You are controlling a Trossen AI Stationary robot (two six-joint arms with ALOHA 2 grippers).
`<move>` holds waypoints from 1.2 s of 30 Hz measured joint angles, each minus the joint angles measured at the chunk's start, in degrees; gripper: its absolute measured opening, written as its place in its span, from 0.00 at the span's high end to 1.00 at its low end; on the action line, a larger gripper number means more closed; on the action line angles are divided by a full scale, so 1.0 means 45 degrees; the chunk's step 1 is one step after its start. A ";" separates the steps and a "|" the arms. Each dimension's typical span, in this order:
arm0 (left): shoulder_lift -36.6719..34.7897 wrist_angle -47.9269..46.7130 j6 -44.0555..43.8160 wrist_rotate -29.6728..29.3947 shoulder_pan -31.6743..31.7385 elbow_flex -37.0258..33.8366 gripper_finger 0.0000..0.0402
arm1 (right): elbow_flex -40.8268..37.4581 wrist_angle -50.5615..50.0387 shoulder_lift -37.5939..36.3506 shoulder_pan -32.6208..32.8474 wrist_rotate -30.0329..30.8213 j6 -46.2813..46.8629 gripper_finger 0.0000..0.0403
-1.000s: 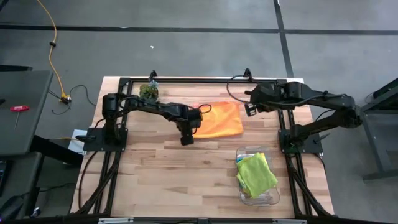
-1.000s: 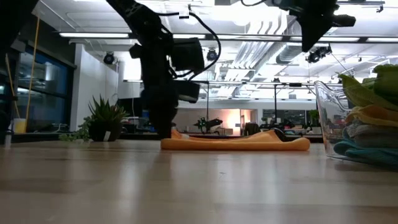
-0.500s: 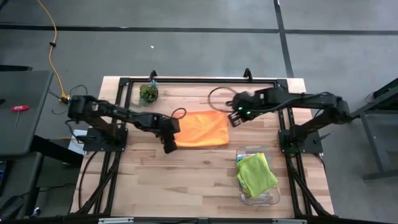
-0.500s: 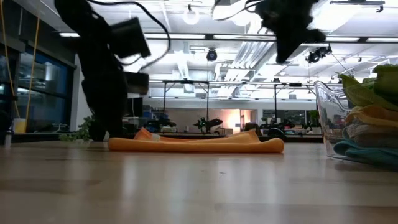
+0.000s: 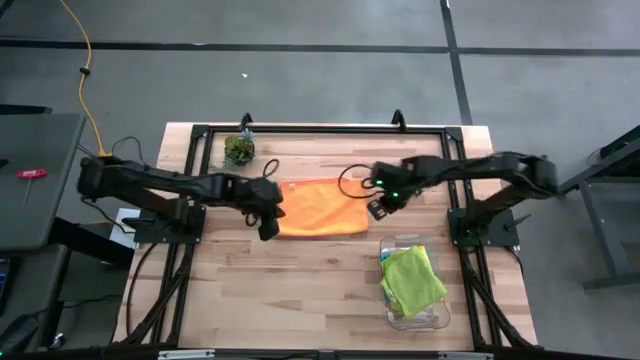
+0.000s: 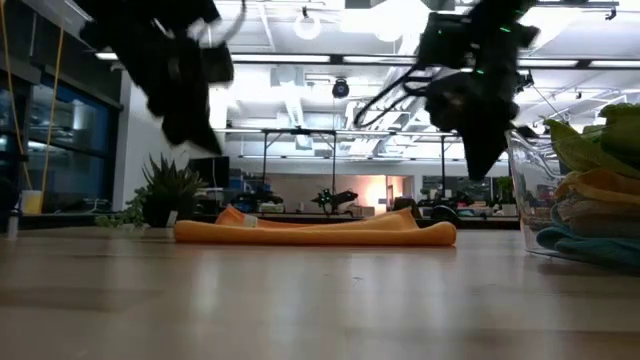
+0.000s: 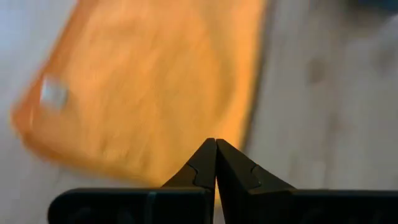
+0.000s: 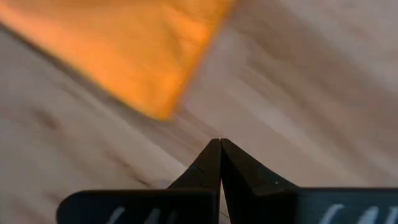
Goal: Fold microfiber towels
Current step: Fold the orange microfiber cloth
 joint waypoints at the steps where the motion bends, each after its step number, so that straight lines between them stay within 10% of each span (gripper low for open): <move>1: -0.0458 0.0243 0.0290 0.0054 -0.0020 -0.0036 1.00 | -0.0892 0.1086 -0.0652 -0.0079 -0.0389 0.0402 1.00; 6: -0.2980 0.3988 0.1273 0.0620 0.0054 -0.1158 1.00 | -0.4377 0.5552 -0.3467 0.0182 -0.1429 0.3066 1.00; 14: -0.4849 1.1543 -0.0940 0.0922 0.0799 -0.4523 1.00 | -0.6100 0.9979 -0.5215 0.1058 0.1090 0.3935 1.00; 23: -0.5013 1.1411 -0.0951 0.0989 0.0639 -0.4809 1.00 | -0.4769 0.7376 -0.4473 0.0167 0.0782 0.2583 0.91; 36: -0.5013 0.9561 -0.1214 0.0985 0.0590 -0.4804 1.00 | -0.4266 0.8438 -0.0455 -0.0537 0.0801 0.3282 0.31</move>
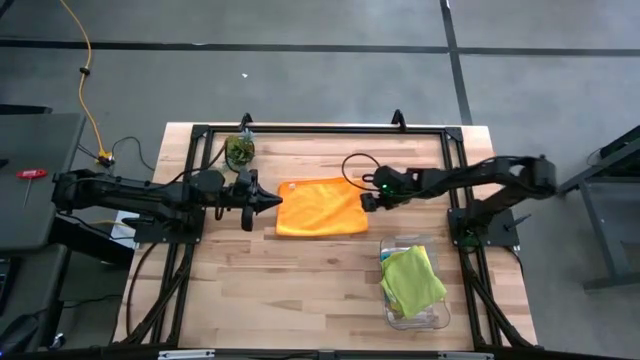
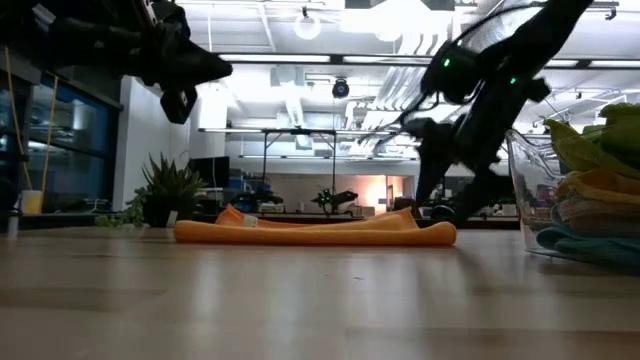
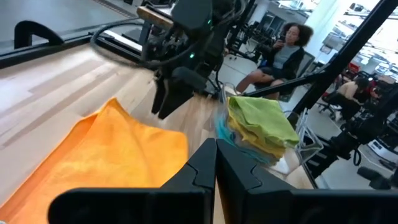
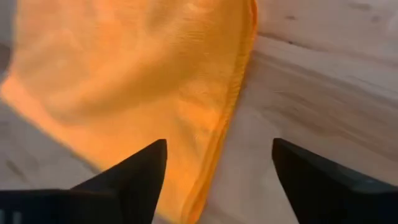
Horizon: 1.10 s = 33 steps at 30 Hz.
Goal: Fold microfiber towels
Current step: Fold the orange microfiber cloth
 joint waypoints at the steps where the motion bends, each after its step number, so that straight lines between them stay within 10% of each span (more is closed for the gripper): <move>1: 0.0000 -0.0014 0.0000 0.0000 0.0000 0.0000 1.00 | 0.0000 0.0310 0.0401 0.0000 -0.0018 0.0192 0.29; 10: 0.0039 -0.0084 -0.0005 -0.0053 0.0005 0.0009 1.00 | 0.0454 0.2893 0.2884 0.0029 -0.0294 0.1341 0.27; 33: 0.0248 -0.0388 0.0024 -0.0572 0.0019 0.0015 1.00 | 0.1253 0.2375 0.3079 0.0034 -0.0296 0.0687 0.37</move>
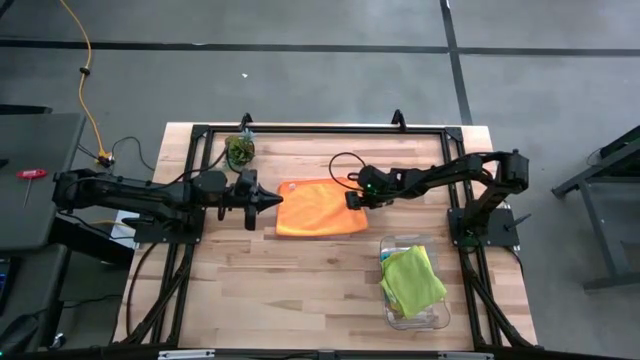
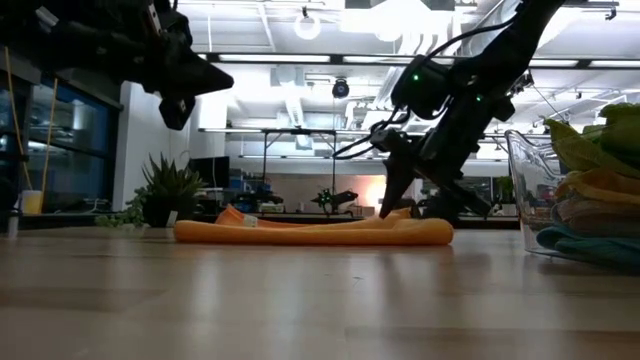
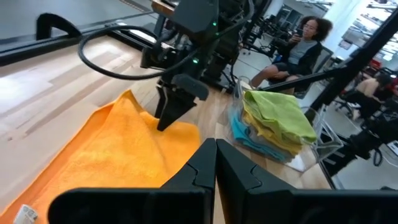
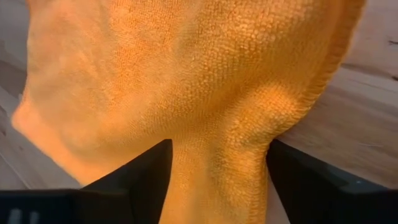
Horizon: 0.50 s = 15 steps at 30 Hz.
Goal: Fold microfiber towels
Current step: Fold the orange microfiber cloth
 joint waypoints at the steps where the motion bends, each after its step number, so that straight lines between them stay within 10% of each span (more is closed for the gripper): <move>1: 0.0000 0.0000 -0.0011 -0.0066 0.0000 0.0000 1.00 | 0.0000 -0.0018 0.0019 0.0002 0.0030 -0.0095 0.39; 15: 0.0000 -0.0010 -0.0029 -0.0263 0.0000 0.0000 1.00 | 0.0037 0.0460 0.0793 0.0340 0.1050 0.0107 0.75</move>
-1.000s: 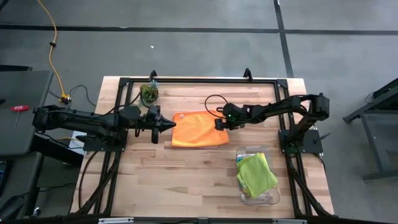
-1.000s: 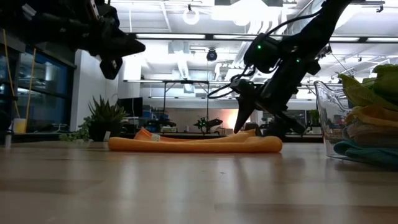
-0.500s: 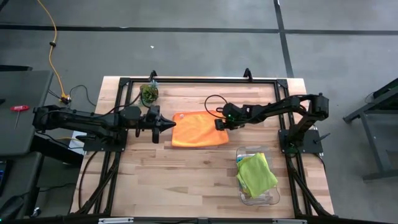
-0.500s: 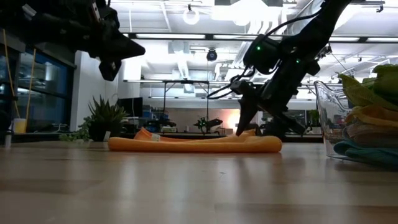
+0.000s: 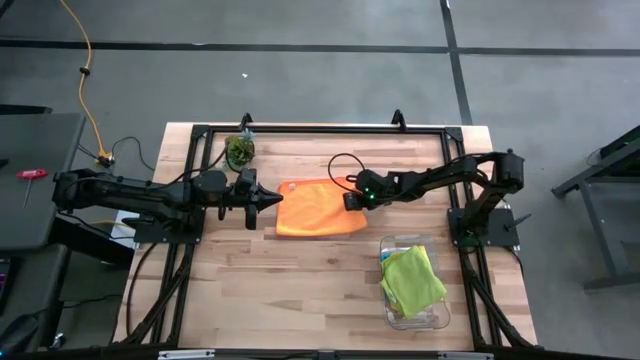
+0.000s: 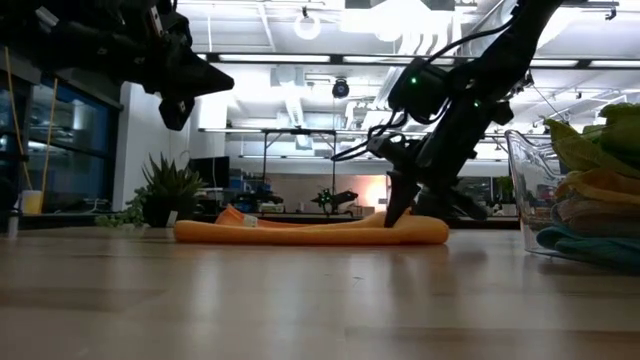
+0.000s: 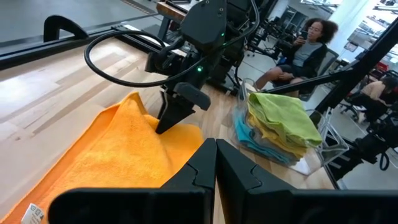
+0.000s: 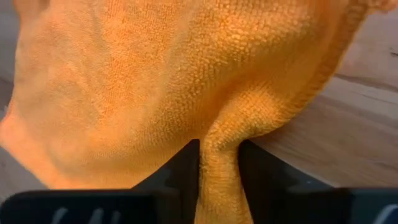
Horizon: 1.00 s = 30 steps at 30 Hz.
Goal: Fold microfiber towels
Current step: Fold the orange microfiber cloth
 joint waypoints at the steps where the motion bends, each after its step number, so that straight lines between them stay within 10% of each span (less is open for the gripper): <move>1: 0.0000 0.0000 0.0000 -0.0031 0.0000 0.0000 1.00 | -0.0008 0.0074 0.0011 -0.0004 -0.0012 0.0001 0.76; 10: 0.0000 -0.0015 0.0063 -0.0044 0.0000 0.0000 1.00 | -0.0028 0.0343 0.0086 -0.0019 -0.0005 0.0214 0.98; 30: 0.0000 -0.0277 -0.0048 -0.0167 0.0000 0.0000 1.00 | -0.0407 -0.5248 -0.2238 -0.0972 -0.0027 -0.2142 1.00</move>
